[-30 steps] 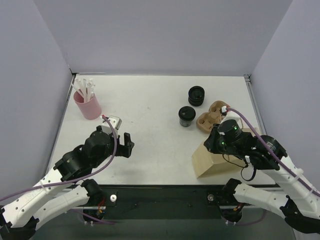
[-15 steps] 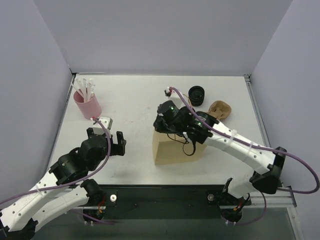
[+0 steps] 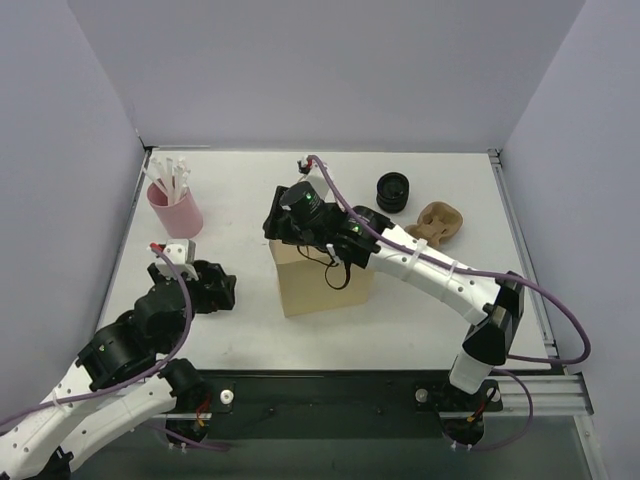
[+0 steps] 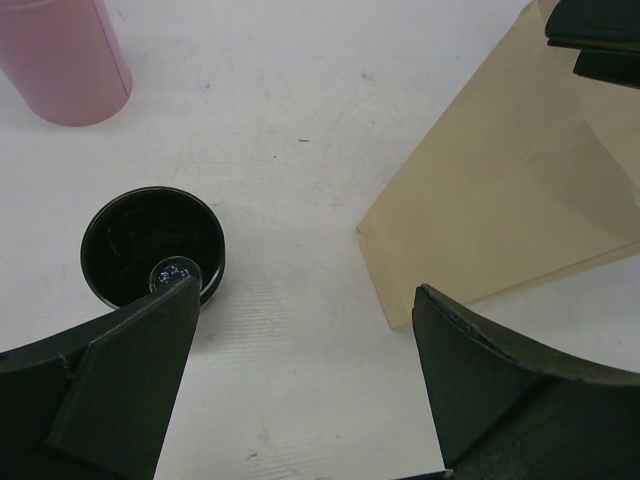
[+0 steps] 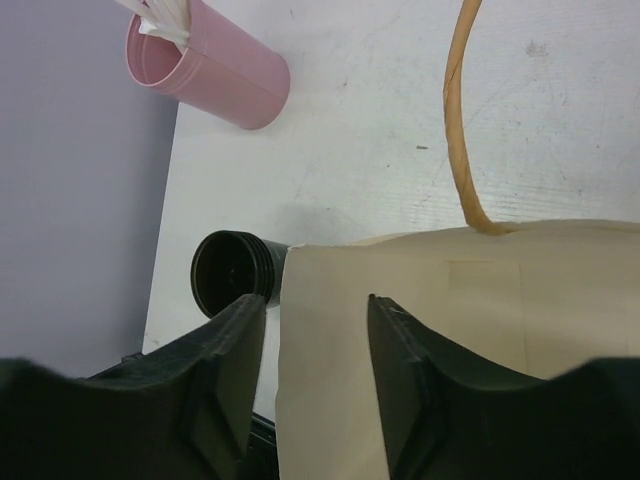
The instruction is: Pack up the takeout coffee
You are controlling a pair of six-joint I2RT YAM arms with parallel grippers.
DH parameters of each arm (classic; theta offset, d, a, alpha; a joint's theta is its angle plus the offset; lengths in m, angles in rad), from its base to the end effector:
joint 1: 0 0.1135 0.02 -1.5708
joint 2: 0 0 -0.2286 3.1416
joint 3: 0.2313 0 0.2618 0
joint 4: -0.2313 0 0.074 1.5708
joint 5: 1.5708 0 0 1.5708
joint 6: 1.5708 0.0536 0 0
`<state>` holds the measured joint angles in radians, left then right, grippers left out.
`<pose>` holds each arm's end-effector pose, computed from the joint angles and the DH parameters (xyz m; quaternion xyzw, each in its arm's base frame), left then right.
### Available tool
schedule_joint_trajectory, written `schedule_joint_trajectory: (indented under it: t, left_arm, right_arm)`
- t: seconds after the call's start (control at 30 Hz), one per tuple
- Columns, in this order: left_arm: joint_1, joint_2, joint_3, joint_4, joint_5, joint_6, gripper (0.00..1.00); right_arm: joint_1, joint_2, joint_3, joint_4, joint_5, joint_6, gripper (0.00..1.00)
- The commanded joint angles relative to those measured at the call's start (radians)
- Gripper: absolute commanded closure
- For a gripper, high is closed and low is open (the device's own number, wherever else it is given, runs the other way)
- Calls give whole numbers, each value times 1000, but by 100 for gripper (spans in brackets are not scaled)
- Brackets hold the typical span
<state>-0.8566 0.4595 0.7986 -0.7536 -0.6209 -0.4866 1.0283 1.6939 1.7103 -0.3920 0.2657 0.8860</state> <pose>0.1173 -0.0877 0.3089 -0.0174 0.8145 -0.1235 0.5665 0.2283 0.3514 0.3584 0.0161 0.8226 0.3929 0.4107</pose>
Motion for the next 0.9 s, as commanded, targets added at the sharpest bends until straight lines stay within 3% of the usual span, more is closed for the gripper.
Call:
schedule_joint_trajectory:
  t: [0.0,0.17,0.3,0.4,0.67,0.87]
  left_arm:
    - [-4,30,22,2,9,0,3]
    - [-6,38,17,22,32,6,3]
    - [-6,53,10,30,43,8,3]
    - [-7,93,40,-16,58,-16,3]
    - [-4,260,390,-135,113,-128,5]
    - [-2,435,554,-153,156,-251,10]
  right_arm:
    - [-20,-86,-12,24,-17,-51,50]
    - [1,-158,87,48,-180,-172,37]
    - [-33,-198,184,-91,-168,-260,36]
    - [-109,-275,131,-111,-155,-303,36]
    - [-358,-390,-70,-122,-48,-501,36]
    - [-540,-404,-152,-203,-33,-457,35]
